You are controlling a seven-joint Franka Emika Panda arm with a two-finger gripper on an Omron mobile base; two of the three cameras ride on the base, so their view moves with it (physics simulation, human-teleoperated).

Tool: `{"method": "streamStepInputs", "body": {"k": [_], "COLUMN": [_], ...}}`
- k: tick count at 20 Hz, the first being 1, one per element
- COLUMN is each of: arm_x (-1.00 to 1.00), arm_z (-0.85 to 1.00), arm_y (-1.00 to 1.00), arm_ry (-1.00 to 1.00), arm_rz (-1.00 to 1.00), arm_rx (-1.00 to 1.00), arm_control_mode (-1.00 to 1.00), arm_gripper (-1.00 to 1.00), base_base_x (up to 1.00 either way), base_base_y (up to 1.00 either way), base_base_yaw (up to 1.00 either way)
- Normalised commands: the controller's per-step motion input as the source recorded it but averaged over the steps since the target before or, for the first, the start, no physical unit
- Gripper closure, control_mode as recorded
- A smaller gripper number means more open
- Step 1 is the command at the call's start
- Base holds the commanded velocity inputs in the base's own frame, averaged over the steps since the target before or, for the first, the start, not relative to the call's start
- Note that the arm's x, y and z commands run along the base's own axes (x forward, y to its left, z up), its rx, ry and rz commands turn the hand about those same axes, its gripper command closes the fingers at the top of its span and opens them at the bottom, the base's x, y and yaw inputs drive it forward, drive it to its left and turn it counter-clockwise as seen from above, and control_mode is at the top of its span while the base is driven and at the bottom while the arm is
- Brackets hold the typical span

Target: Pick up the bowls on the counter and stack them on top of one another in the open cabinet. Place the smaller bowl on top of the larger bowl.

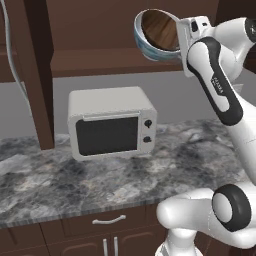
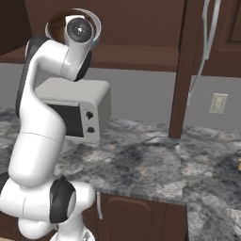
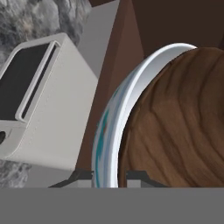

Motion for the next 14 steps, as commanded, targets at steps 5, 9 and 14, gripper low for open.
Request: {"method": "streamStepInputs", "body": {"k": [5, 9, 14], "arm_x": [0.02, 0.07, 0.30], "arm_z": [0.00, 0.00, 0.00], "arm_y": [0.00, 0.00, 0.00], "arm_ry": [0.01, 0.02, 0.04], "arm_rz": [0.00, 0.00, 0.00], "arm_rx": [-0.01, -0.01, -0.02], "arm_control_mode": [-1.00, -1.00, -1.00], "arm_gripper": [1.00, 1.00, 1.00], "base_base_x": [0.00, 0.00, 0.00], "base_base_y": [0.00, 0.00, 0.00], "base_base_yaw": [0.00, 0.00, 0.00]}}
